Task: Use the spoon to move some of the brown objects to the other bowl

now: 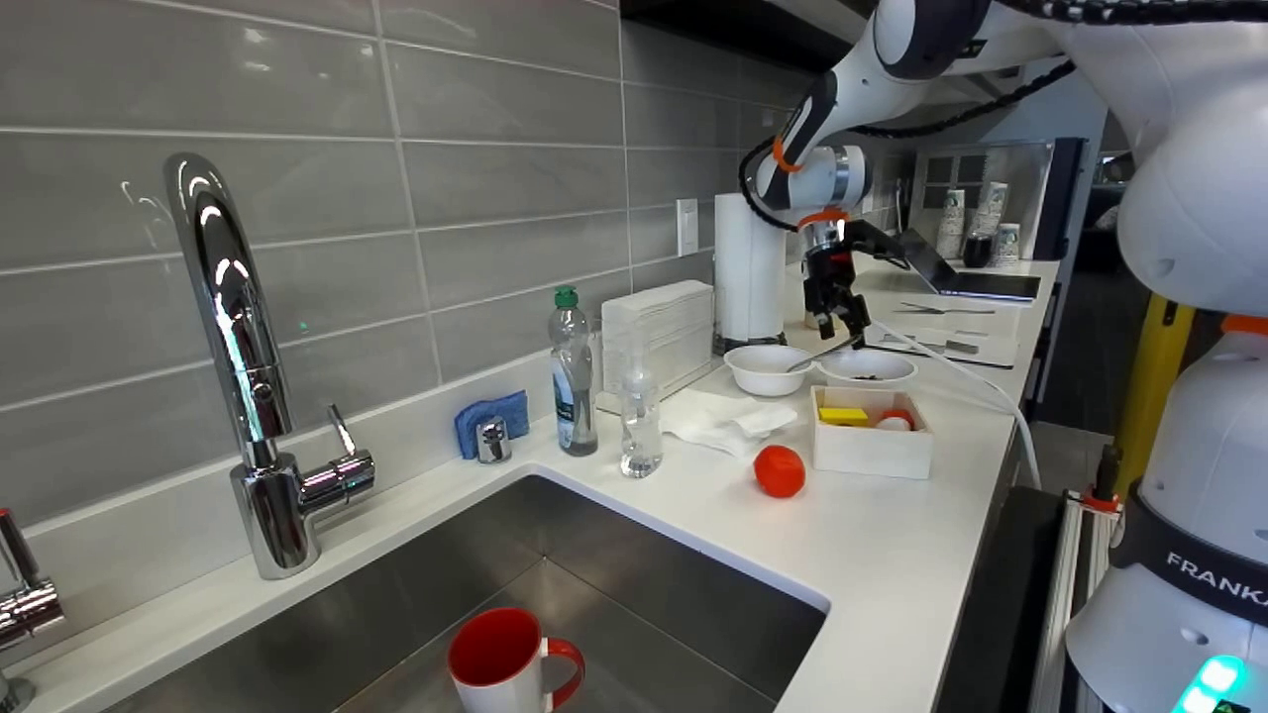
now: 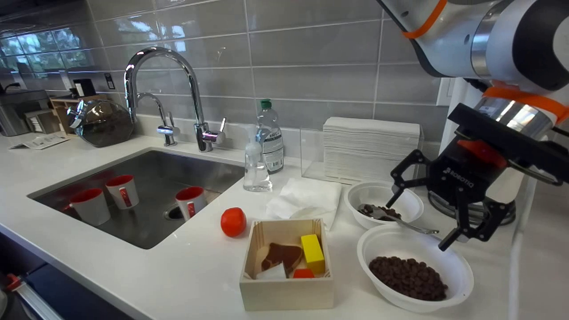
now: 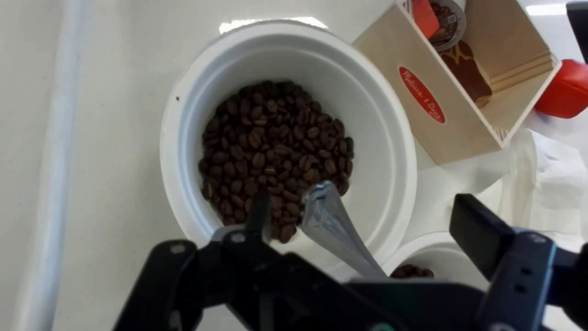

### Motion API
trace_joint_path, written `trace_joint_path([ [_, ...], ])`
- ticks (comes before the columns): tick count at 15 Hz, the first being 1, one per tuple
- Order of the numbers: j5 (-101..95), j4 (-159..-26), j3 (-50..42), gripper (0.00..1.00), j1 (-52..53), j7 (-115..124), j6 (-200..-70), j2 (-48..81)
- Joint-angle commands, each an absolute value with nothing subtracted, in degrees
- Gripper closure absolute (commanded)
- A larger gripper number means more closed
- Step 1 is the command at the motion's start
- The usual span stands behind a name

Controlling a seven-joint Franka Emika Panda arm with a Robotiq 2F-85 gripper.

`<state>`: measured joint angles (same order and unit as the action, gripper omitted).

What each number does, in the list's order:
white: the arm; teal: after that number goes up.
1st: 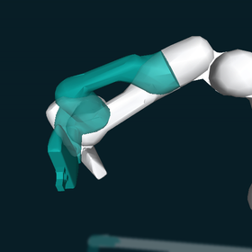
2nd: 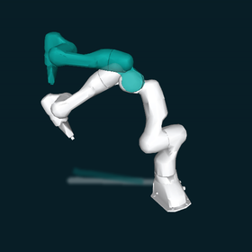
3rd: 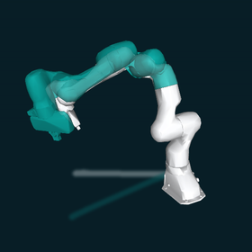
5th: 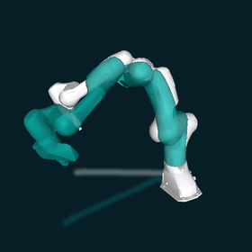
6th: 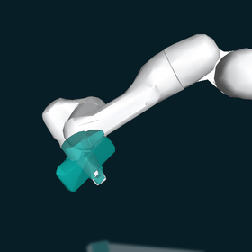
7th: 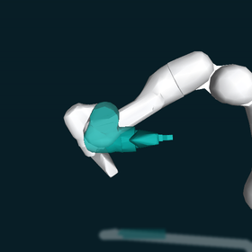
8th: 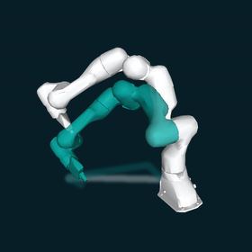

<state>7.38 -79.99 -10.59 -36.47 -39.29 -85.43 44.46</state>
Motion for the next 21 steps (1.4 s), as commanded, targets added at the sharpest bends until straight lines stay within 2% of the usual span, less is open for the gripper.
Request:
trace_joint_path([
  [1, 6.4, -81.9, -10.3, 0.00, -37.0, -38.2, -86.2, 44.3],
  [2, 6.5, -82.1, -10.4, 0.02, -37.1, -38.1, -86.3, 44.2],
  [3, 6.7, -82.3, -10.3, 0.26, -37.3, -38.0, -86.3, 44.0],
  [5, 6.8, -82.4, -10.4, 0.27, -37.5, -37.9, -86.6, 43.6],
  [8, 6.9, -82.1, -10.4, 0.53, -37.8, -37.7, -87.1, 43.1],
  [14, 6.8, -81.7, -10.1, 0.97, -37.6, -37.4, -88.0, 42.2],
  [15, 6.7, -81.9, -10.0, 1.00, -37.4, -37.4, -88.3, 42.0],
  [17, 6.6, -81.9, -9.9, 0.97, -37.1, -37.3, -88.6, 41.7],
  [21, 6.6, -81.9, -9.8, 1.00, -36.8, -37.6, -88.8, 41.1],
])
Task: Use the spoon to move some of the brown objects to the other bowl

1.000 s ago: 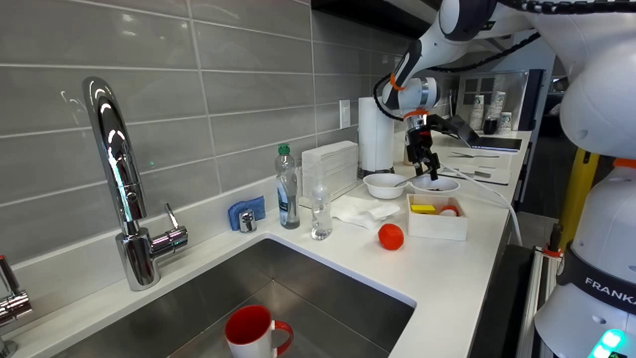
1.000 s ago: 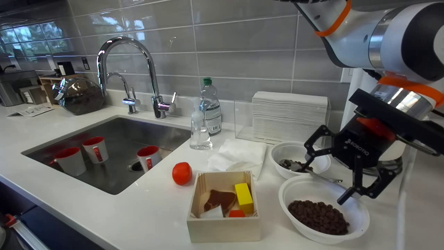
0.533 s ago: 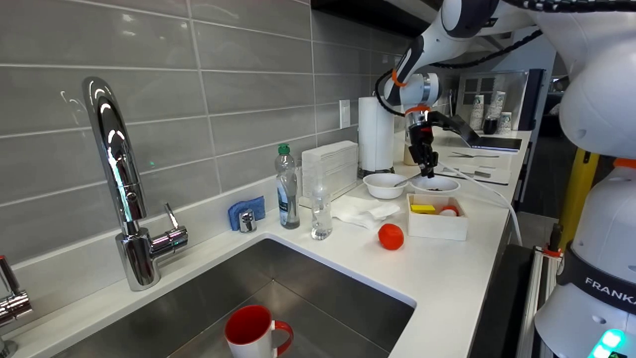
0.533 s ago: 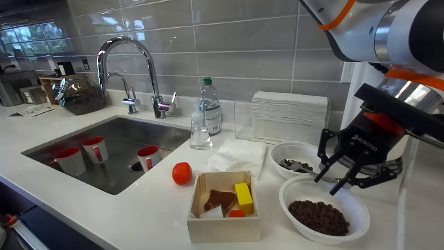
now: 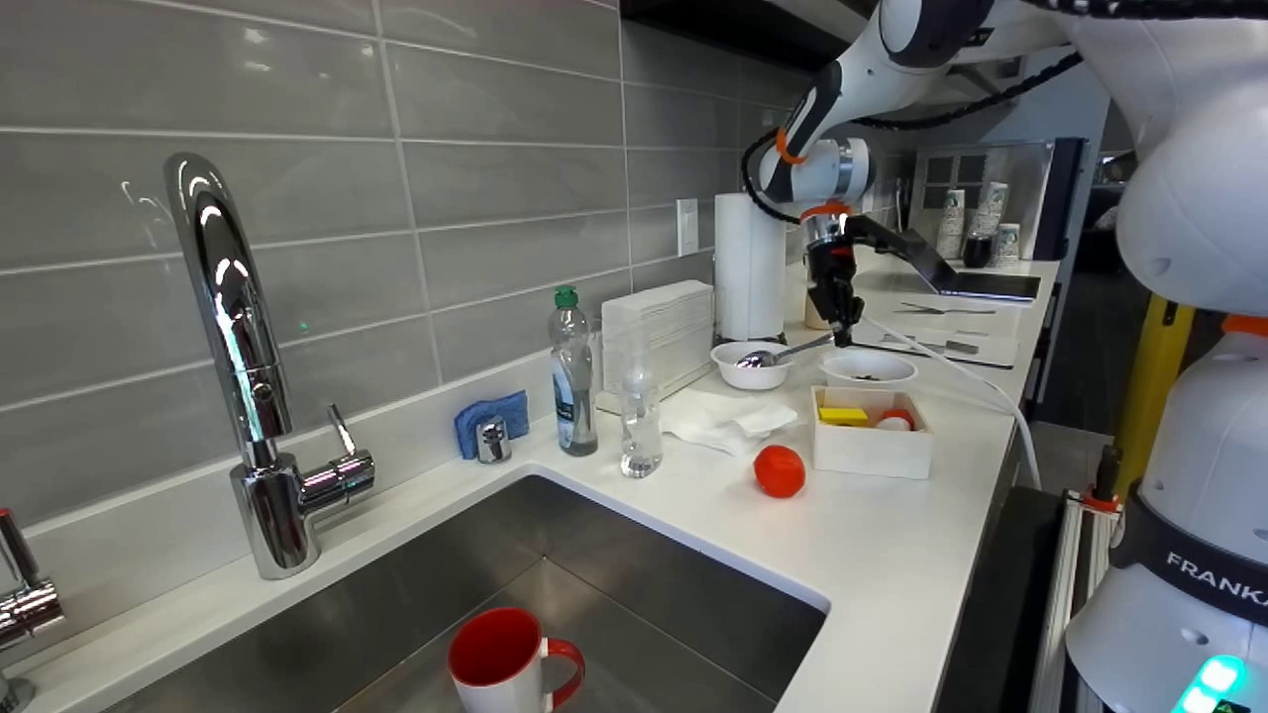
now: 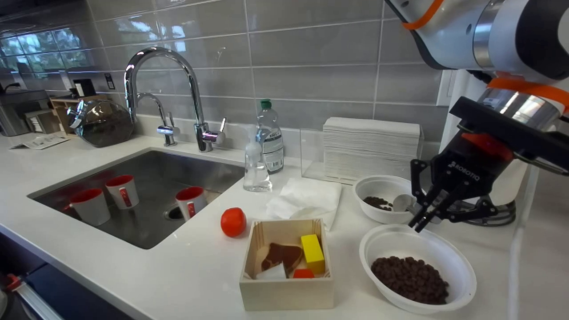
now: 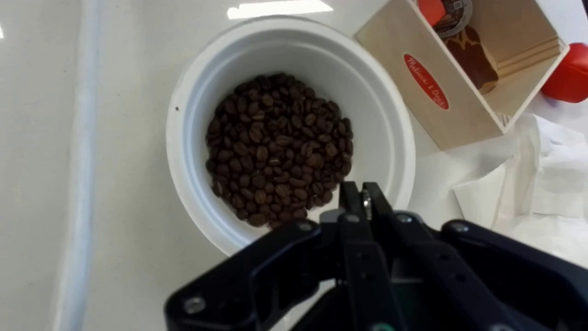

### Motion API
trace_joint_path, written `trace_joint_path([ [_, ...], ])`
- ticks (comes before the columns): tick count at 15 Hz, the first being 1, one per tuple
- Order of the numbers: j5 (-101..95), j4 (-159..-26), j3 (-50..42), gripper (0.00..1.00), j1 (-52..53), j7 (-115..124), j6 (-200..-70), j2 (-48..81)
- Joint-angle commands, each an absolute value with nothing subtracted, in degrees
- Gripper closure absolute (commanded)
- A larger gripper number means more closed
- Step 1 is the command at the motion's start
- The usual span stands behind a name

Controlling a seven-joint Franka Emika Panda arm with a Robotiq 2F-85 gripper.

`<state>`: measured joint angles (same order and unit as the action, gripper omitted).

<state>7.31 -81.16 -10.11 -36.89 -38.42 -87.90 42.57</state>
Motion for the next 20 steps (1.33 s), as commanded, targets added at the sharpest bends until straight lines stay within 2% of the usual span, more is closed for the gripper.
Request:
trace_joint_path([
  [1, 6.4, -82.1, -9.7, 1.00, -36.7, -37.8, -88.8, 40.6],
  [12, 1.6, -83.8, -9.9, 0.99, -32.9, -38.8, -86.2, 33.6],
  [20, -3.5, -86.1, -10.4, 0.99, -28.1, -37.4, -89.1, 32.7],
])
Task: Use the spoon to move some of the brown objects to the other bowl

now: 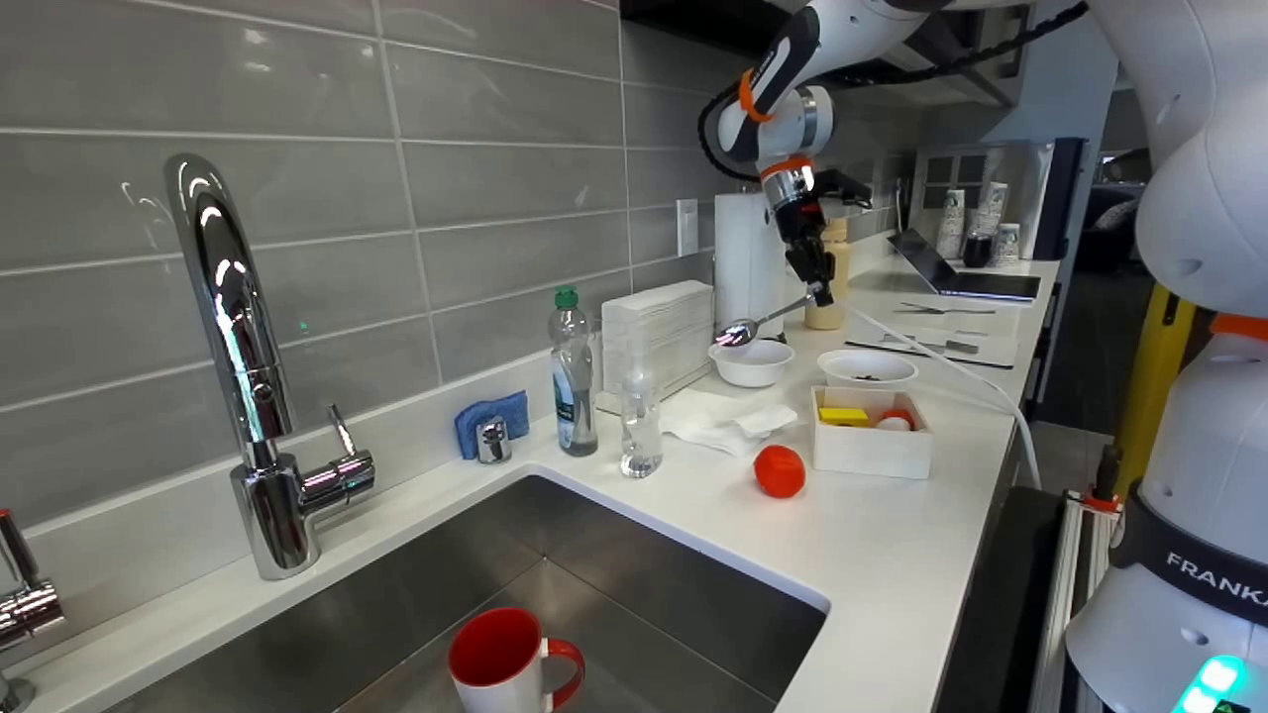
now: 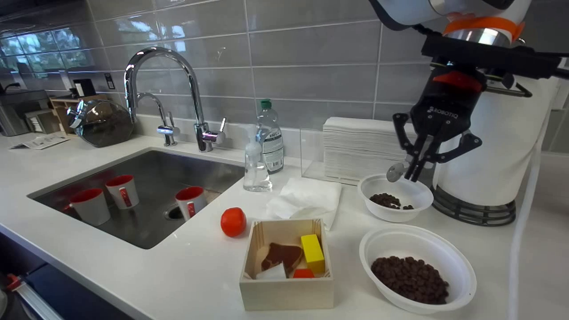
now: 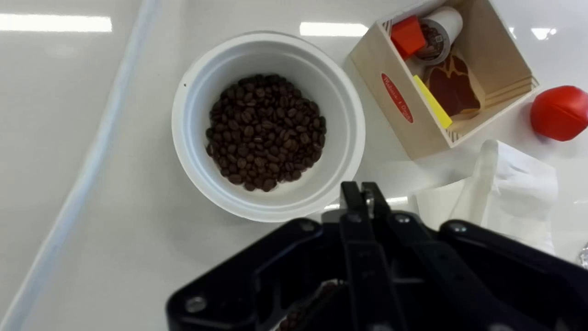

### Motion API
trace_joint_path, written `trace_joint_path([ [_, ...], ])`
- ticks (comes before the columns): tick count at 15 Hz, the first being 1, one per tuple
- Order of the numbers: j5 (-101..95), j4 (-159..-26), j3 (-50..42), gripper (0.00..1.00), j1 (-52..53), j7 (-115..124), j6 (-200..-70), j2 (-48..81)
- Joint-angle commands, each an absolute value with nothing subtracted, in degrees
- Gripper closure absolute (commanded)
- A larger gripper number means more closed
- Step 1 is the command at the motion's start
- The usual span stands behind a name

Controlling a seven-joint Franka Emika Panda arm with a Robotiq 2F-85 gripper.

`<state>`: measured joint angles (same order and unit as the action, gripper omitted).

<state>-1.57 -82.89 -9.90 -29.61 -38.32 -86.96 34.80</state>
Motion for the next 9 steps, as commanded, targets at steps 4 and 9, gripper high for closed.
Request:
trace_joint_path([
  [4, -4.2, -87.1, -10.7, 0.99, -27.9, -37.2, -92.0, 33.3],
  [9, -3.4, -89.7, -10.9, 0.99, -28.3, -36.3, -97.8, 33.5],
])
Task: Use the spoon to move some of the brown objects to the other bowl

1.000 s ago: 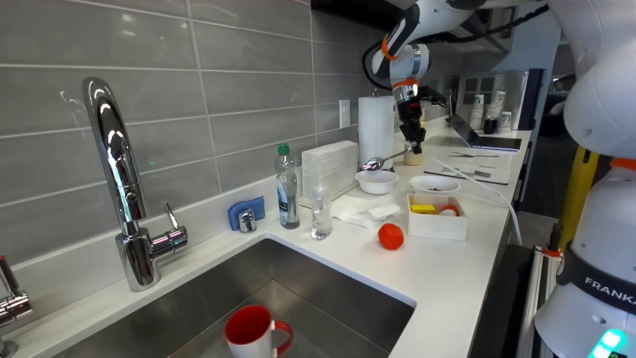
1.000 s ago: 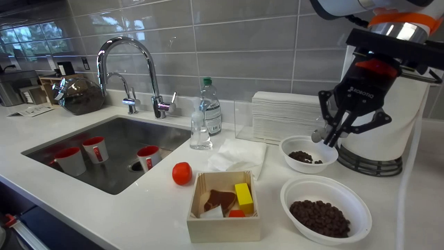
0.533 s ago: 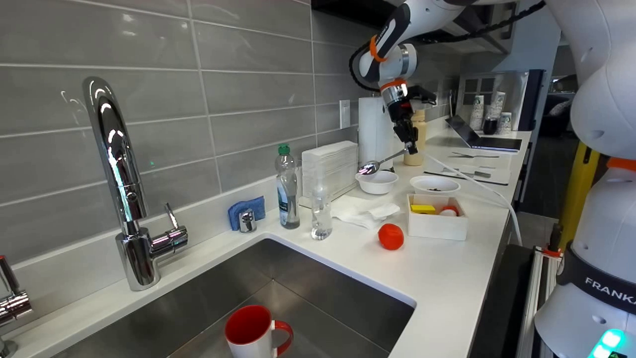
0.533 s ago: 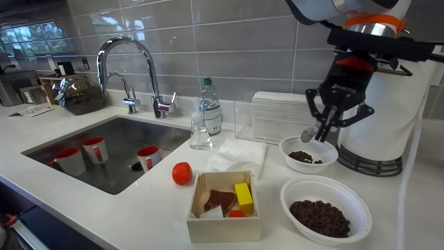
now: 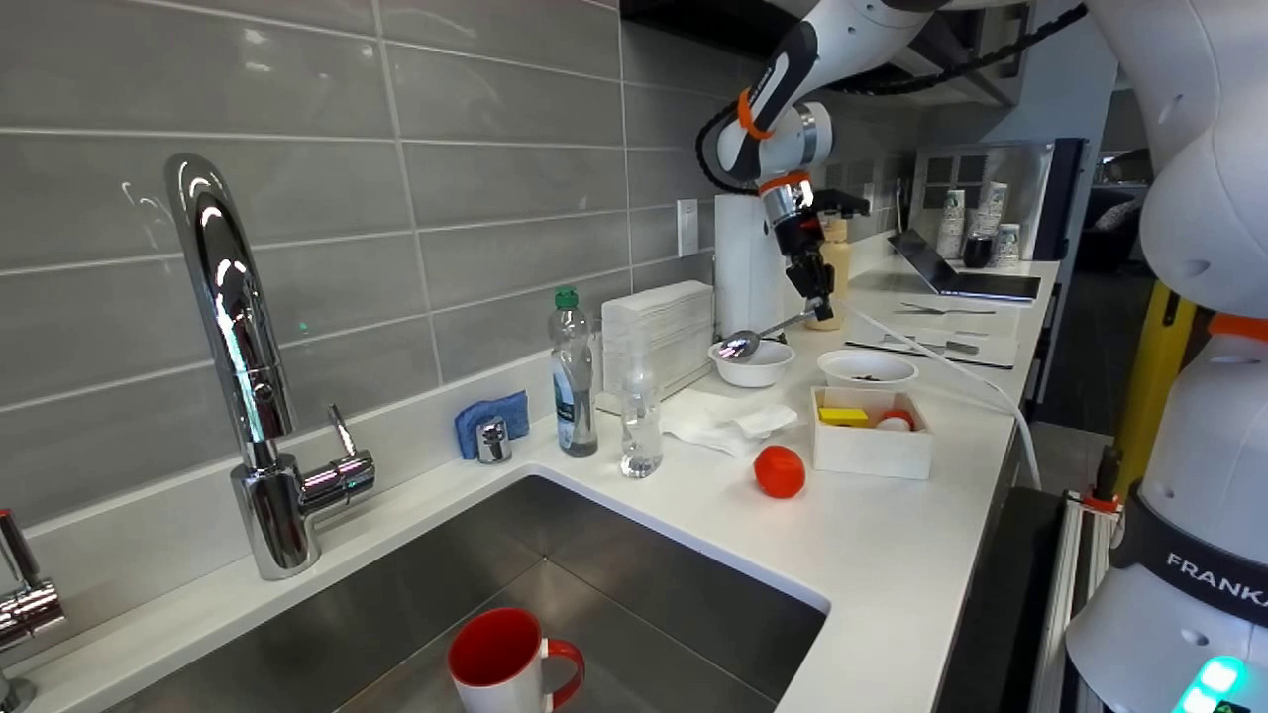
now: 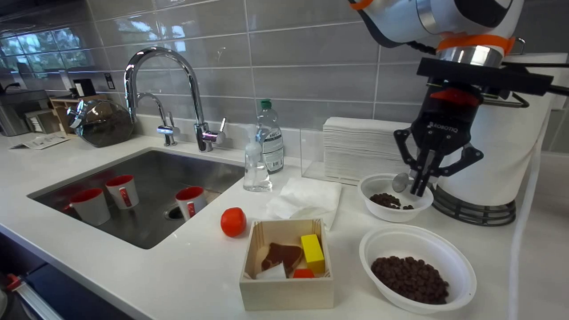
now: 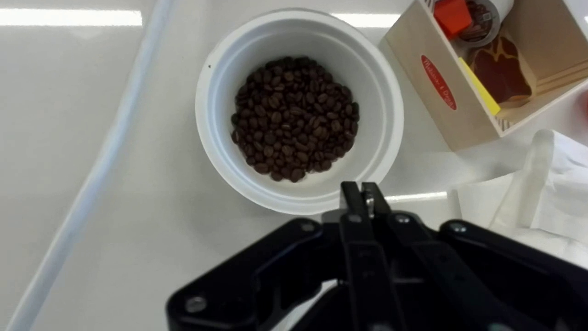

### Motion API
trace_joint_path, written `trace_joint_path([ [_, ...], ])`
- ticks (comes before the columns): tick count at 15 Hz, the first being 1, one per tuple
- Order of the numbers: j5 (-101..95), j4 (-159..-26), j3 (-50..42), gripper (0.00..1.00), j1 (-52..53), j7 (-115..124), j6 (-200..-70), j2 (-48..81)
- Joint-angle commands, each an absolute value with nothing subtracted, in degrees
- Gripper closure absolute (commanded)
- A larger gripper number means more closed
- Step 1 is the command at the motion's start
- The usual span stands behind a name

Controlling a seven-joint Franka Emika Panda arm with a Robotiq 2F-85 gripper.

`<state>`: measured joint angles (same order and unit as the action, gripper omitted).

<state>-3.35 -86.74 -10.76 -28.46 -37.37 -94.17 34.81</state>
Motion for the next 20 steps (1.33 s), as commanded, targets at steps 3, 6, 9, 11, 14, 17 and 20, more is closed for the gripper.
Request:
trace_joint_path([
  [3, -3.5, -91.3, -10.9, 0.99, -28.1, -36.3, -100.1, 33.4],
  [6, -3.2, -92.5, -10.8, 0.99, -28.1, -36.3, -101.7, 33.3],
  [9, -3.7, -93.8, -11.0, 0.99, -28.0, -36.5, -103.2, 33.0],
  [11, -3.9, -94.9, -11.1, 0.99, -27.9, -36.6, -104.1, 32.8],
  [14, -4.0, -96.4, -11.1, 0.99, -27.9, -37.0, -105.2, 32.4],
  [17, -3.3, -97.2, -10.7, 0.99, -28.2, -37.9, -105.3, 32.2],
  [20, -3.0, -97.5, -10.4, 0.99, -28.4, -39.2, -104.6, 32.1],
])
